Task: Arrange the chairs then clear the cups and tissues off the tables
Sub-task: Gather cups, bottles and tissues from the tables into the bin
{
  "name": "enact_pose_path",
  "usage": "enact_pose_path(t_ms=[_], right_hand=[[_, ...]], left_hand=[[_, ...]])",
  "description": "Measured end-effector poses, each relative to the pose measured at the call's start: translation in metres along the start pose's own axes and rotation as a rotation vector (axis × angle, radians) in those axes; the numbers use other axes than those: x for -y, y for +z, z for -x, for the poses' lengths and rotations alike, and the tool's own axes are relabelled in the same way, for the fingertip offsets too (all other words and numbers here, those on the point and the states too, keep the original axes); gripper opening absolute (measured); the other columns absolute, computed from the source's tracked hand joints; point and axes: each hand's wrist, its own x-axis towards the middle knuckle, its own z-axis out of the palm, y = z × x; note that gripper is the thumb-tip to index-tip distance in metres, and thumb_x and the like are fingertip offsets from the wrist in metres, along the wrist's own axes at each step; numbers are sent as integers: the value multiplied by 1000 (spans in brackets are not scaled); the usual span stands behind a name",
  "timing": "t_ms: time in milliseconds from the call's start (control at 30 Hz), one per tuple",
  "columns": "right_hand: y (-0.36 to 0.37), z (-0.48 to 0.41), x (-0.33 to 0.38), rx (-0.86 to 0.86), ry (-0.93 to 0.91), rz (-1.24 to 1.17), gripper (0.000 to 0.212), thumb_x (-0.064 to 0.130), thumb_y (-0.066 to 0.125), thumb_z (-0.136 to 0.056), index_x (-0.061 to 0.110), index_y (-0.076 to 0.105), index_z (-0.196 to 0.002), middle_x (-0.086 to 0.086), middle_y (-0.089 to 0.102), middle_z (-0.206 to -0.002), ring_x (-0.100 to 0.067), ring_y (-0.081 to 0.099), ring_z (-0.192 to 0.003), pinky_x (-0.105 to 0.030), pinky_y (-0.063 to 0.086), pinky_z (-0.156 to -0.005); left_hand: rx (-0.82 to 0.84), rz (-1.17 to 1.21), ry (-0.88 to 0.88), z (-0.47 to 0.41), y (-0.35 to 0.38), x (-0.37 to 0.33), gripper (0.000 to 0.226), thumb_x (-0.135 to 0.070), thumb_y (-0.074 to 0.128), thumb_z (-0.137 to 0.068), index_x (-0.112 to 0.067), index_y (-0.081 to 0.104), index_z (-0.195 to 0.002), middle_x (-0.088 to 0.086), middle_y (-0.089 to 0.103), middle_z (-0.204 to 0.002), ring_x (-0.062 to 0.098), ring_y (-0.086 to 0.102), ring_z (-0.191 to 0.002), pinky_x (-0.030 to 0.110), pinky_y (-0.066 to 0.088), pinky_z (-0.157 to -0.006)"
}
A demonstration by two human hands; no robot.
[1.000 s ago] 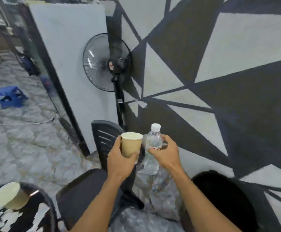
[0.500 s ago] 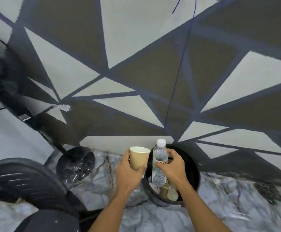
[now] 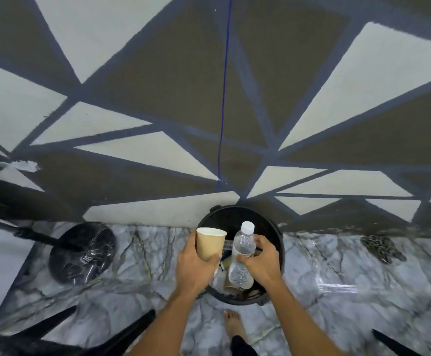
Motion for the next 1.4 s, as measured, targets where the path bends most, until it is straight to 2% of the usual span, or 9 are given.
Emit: enact_pose_path(t_ms=[233, 367, 533, 700, 800, 867, 1033, 1167, 1400], right_hand=[[-6, -75, -37, 110, 103, 106, 64, 21, 93, -57, 20, 64, -114, 6, 70, -104, -13, 67, -96, -36, 57, -88], [-5, -106, -49, 194, 147, 190, 70, 24, 92, -58, 21, 61, -121, 3, 70, -113, -18, 68, -103, -39, 56, -91], [-1, -131, -47, 382, 199, 373, 105, 25, 86, -71, 13, 24, -154, -10, 58, -136, -30, 56, -124, -37, 45, -100], [1, -141, -41, 443, 186, 406, 62, 18, 80, -77, 17, 56, -134, -3, 65, -111, -22, 64, -104, -29, 51, -87], [6, -139, -35, 464, 178, 410, 54, 18, 80, -74, 20, 63, -125, 1, 65, -109, -15, 63, -94, -14, 47, -70], [11, -134, -28, 480, 136, 427, 48, 15, 78, -75, 21, 65, -121, 0, 66, -112, -12, 62, -92, -9, 43, -64], [30, -105, 1, 533, 2, 473, 44, 11, 74, -73, 23, 68, -114, 4, 68, -104, -15, 66, -101, -29, 55, -88], [63, -60, 32, 583, -181, 529, 41, 21, 80, -75, 22, 68, -114, 4, 68, -108, -14, 65, -104, -32, 54, -92], [132, 78, 87, 753, -563, 704, 44, 24, 73, -77, 21, 65, -120, 0, 68, -120, -21, 62, -114, -30, 50, -96]], left_hand=[[22, -25, -162, -40, 52, -11, 88, -37, 80, -75, -30, 34, -149, 1, 58, -132, 27, 56, -118, 36, 48, -94], [19, -35, -234, -61, 77, -6, 92, -54, 75, -67, -36, 33, -147, 0, 60, -131, 26, 58, -117, 49, 53, -94], [71, -82, -304, -80, 93, 15, 104, -52, 75, -68, -23, 25, -154, 3, 65, -128, 29, 60, -118, 45, 54, -95], [76, -76, -321, -82, 86, 16, 67, -27, 73, -78, -27, 44, -140, -3, 70, -114, 21, 65, -106, 34, 55, -89], [74, -48, -316, -78, 78, 15, 67, -27, 71, -82, -26, 43, -143, -2, 66, -121, 23, 63, -113, 32, 51, -96], [65, -31, -304, -73, 71, 14, 73, -30, 71, -83, -23, 39, -148, 0, 62, -127, 23, 59, -119, 29, 48, -97], [-27, 16, -246, -47, 33, 15, 56, -22, 70, -85, -18, 50, -138, -9, 60, -111, 13, 58, -103, 21, 46, -86], [-139, 25, -231, -8, -14, 33, 68, -25, 70, -87, -19, 40, -149, 5, 53, -142, 23, 52, -129, 28, 45, -103], [-376, -17, -255, 115, -119, 93, 52, -19, 67, -82, -20, 57, -133, 2, 64, -124, 25, 60, -114, 28, 49, -94]])
